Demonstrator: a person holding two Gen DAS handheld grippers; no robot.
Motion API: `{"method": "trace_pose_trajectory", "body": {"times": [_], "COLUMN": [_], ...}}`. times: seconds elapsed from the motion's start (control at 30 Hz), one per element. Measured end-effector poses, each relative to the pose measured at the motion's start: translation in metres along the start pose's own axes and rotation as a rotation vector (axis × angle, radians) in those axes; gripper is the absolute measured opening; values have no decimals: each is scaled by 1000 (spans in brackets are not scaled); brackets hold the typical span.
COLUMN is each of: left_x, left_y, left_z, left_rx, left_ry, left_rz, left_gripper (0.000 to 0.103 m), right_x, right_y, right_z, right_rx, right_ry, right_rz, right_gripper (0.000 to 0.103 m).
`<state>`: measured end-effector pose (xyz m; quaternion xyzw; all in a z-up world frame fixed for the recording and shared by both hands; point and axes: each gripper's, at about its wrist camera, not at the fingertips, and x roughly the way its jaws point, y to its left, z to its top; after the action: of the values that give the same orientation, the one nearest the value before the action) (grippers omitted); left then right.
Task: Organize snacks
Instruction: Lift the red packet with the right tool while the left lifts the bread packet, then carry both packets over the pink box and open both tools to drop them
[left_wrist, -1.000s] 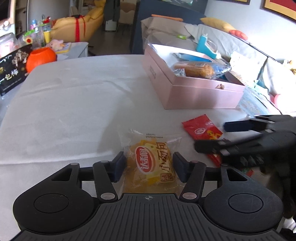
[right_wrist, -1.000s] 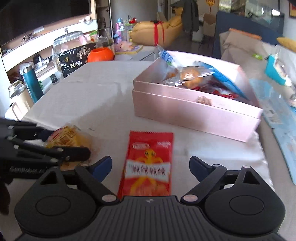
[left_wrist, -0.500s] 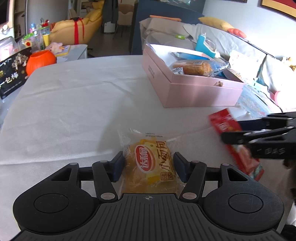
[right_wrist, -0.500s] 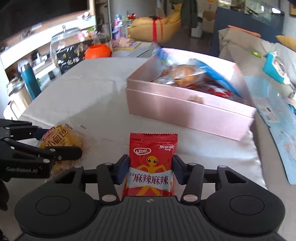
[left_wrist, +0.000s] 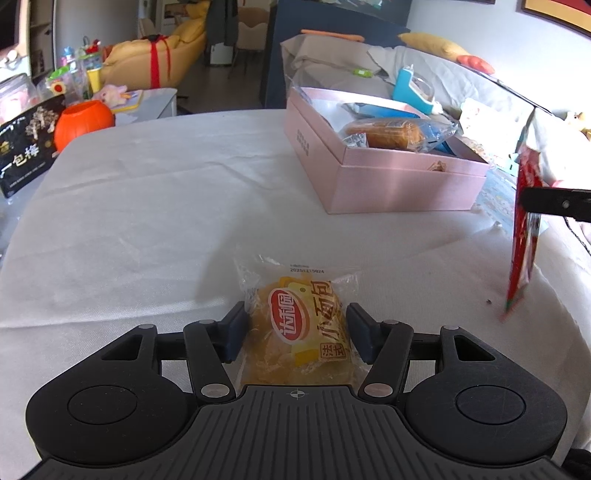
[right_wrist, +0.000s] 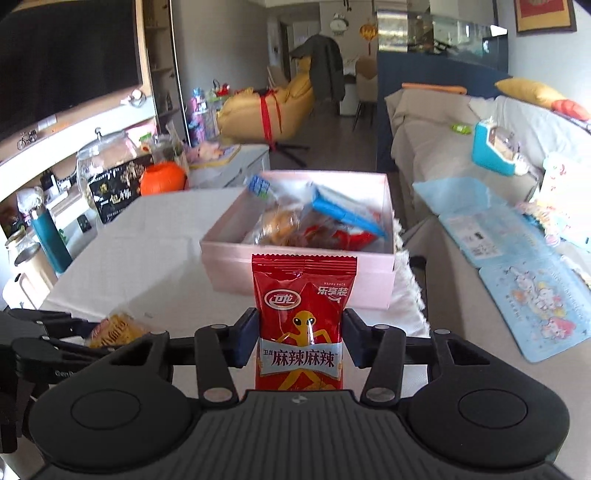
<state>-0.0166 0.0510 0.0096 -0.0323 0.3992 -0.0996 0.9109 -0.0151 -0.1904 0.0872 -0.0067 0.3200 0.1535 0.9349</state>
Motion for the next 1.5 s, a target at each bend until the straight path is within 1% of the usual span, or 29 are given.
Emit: {"method": "trace_pose_trajectory", "body": {"times": [0.07, 0.17, 0.23, 0.37, 0.47, 0.57, 0.63, 0.73, 0.8, 0.83, 0.87, 0.9, 0.93, 0.97, 1.0, 1.03, 1.07, 1.1, 1.17, 1.23, 1.33, 1.43, 1.5], "left_x": [-3, -17, -26, -38, -44, -54, -64, -72, -63, -53, -34, -13, 19, 56, 84, 100, 108, 110, 108, 99, 76, 46, 26], "left_y": [1, 0, -2, -5, -8, -13, -16, -24, -30, -30, -28, -25, -20, -17, -15, -14, -12, -9, -4, -4, -4, -4, -8], "left_z": [3, 11, 16, 26, 37, 61, 84, 122, 149, 162, 174, 183, 191, 193, 191, 186, 182, 179, 176, 171, 158, 142, 125], "left_rx": [-19, -27, -18, -18, -15, -1, 10, 35, 62, 56, 34, 9, -28, -62, -73, -71, -71, -82, -102, -91, -75, -61, -48], "left_ry": [0, -63, -103, -146, -181, -253, -323, -418, -460, -455, -415, -352, -237, -103, -23, -4, -11, -33, -58, -77, -148, -225, -251], "left_rz": [-17, -52, -71, -98, -134, -163, -191, -224, -260, -289, -324, -347, -362, -354, -316, -274, -253, -261, -300, -301, -297, -293, -250], "left_gripper": [58, 56, 55, 55, 55, 55, 55, 55, 55, 56, 57, 57, 57, 55, 57, 58, 59, 59, 58, 58, 57, 57, 57], "right_x": [-4, -13, -20, -33, -38, -44, -51, -62, -61, -56, -49, -38, -24, -4, 19, 42, 67, 87, 110, 117, 111, 87, 70], "right_y": [1, 1, 2, 1, 1, 2, 1, -2, -6, -8, -12, -16, -20, -26, -32, -37, -43, -48, -54, -60, -62, -58, -49], "right_z": [3, 10, 15, 25, 34, 47, 59, 90, 114, 128, 141, 154, 165, 176, 185, 189, 190, 188, 179, 165, 143, 115, 98], "right_rx": [-5, -14, -19, -25, -34, -42, -52, -65, -60, -55, -43, -30, -12, 13, 38, 57, 89, 120, 128, 137, 154, 136, 110], "right_ry": [-16, -51, -81, -137, -164, -195, -234, -298, -317, -315, -304, -278, -241, -183, -106, -34, 31, 76, 121, 137, 135, 85, 41], "right_rz": [2, 2, 1, 5, 5, -2, -14, -16, -17, -17, -16, -11, -4, 11, 42, 73, 77, 50, 24, 33, 55, 31, -6], "right_gripper": [47, 46, 46, 46, 46, 46, 46, 46, 46, 46, 46, 47, 47, 50, 57, 59, 59, 59, 59, 59, 59, 61, 70]}}
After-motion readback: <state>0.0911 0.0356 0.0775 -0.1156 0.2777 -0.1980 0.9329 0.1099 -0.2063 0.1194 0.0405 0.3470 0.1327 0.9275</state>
